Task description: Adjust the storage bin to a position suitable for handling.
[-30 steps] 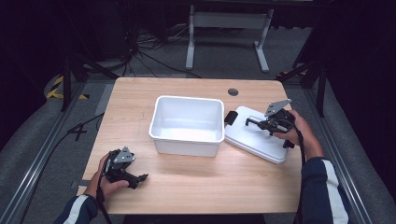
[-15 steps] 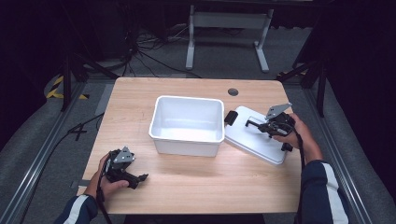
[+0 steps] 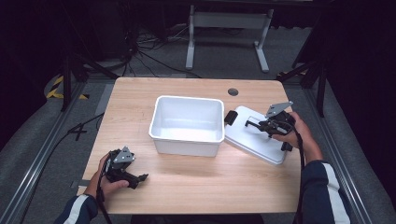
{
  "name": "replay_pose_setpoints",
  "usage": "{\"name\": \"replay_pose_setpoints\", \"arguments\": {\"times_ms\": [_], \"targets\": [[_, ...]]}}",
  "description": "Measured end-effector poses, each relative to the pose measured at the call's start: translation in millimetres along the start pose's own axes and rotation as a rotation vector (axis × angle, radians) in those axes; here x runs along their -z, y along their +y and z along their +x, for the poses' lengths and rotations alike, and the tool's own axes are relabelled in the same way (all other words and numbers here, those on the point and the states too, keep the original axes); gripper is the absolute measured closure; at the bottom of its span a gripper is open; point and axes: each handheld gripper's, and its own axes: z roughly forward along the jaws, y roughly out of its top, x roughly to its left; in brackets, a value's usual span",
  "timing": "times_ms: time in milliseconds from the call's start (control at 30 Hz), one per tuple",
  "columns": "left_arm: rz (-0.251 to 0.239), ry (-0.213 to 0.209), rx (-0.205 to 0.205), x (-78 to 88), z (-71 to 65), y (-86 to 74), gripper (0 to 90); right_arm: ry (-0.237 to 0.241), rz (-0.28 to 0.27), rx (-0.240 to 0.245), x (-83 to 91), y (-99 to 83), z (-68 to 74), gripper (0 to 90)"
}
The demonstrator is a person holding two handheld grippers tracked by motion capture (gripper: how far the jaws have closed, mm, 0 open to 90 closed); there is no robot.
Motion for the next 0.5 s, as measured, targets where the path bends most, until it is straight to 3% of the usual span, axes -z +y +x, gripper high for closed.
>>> {"name": "replay_pose_setpoints", "arguments": {"times_ms": [300,500], "targets": [[0.000,-0.002,0.000,0.0,0.1,0.0,0.3,0.006,-0.024,-0.009,6.1,9.0,5.9,68.2],[-0.006,-0.002,-0.003,-0.5,0.4,-0.1,0.3,0.038,-0.046,-0.028,11.3,12.3,11.3,58.5]]}}
